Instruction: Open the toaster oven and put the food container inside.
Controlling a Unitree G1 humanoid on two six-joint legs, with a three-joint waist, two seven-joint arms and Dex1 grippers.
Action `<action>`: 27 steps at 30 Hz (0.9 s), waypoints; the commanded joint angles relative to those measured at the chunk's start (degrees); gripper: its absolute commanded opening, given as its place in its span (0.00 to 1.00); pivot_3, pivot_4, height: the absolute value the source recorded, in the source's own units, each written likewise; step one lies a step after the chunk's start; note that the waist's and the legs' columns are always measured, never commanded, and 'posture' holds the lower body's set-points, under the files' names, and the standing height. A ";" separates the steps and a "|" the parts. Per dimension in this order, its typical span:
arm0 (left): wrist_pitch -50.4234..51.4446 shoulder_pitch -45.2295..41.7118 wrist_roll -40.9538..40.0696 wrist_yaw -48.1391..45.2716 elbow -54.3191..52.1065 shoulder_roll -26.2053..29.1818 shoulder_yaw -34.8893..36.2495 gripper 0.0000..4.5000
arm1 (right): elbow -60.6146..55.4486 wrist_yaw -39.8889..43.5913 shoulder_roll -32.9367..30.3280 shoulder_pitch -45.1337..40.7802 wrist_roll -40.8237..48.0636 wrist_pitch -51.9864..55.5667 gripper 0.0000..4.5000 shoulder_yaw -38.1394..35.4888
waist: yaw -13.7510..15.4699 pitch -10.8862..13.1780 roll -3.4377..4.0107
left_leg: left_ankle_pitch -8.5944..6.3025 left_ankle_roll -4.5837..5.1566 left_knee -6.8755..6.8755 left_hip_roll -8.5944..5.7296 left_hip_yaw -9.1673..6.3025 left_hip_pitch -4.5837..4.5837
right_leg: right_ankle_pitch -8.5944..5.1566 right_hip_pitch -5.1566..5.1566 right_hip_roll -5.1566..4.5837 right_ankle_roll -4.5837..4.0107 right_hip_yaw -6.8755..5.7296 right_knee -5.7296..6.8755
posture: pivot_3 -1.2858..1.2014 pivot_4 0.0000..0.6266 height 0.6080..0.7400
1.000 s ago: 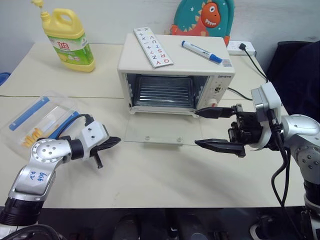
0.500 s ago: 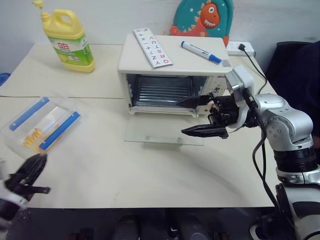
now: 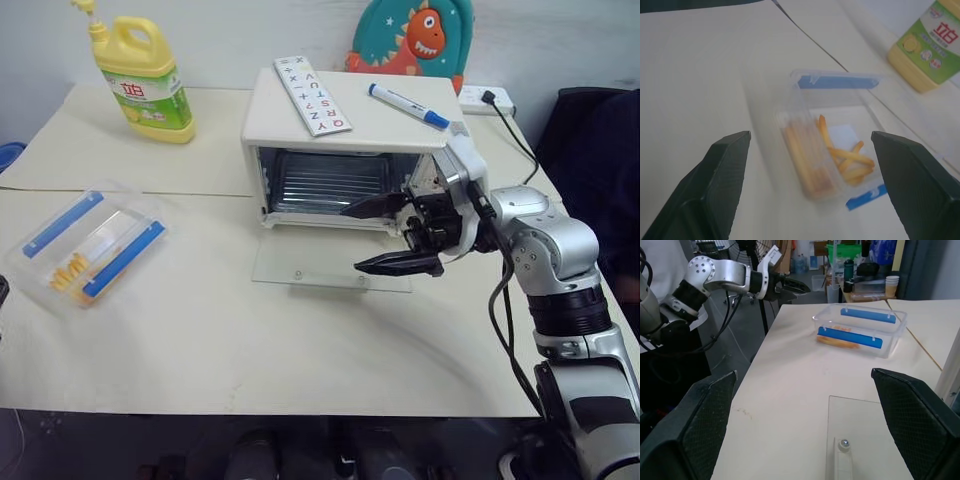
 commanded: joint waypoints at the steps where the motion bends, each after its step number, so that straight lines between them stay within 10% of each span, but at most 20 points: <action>1: -1.61 -1.50 -3.61 4.89 5.15 4.45 -2.99 0.90 | -3.59 -1.64 -0.03 0.97 0.50 -0.24 1.00 -1.92 | -0.06 0.00 0.00 | 0.01 -0.03 0.00 0.00 0.01 -0.01 | -0.01 -0.01 0.00 -0.01 0.00 0.01 | 0.52 0.24 1.00; 15: 1.82 -26.13 7.51 2.44 38.02 15.75 -21.00 0.90 | -16.49 -9.60 -1.58 10.13 4.63 3.49 1.00 -6.24 | 0.28 -0.03 -0.06 | 0.19 -0.43 -0.01 -0.02 0.13 -0.04 | -0.06 -0.06 0.03 -0.11 -0.07 -0.04 | 0.52 0.24 1.00; 27: 4.08 -33.63 18.44 0.79 45.50 16.41 -21.20 0.15 | -20.04 -13.59 -3.41 12.52 7.02 5.07 1.00 -8.73 | 0.32 -0.04 -0.10 | 0.19 -0.47 -0.01 0.00 0.13 -0.05 | -0.06 -0.13 0.04 -0.10 -0.06 0.04 | 0.52 0.24 1.00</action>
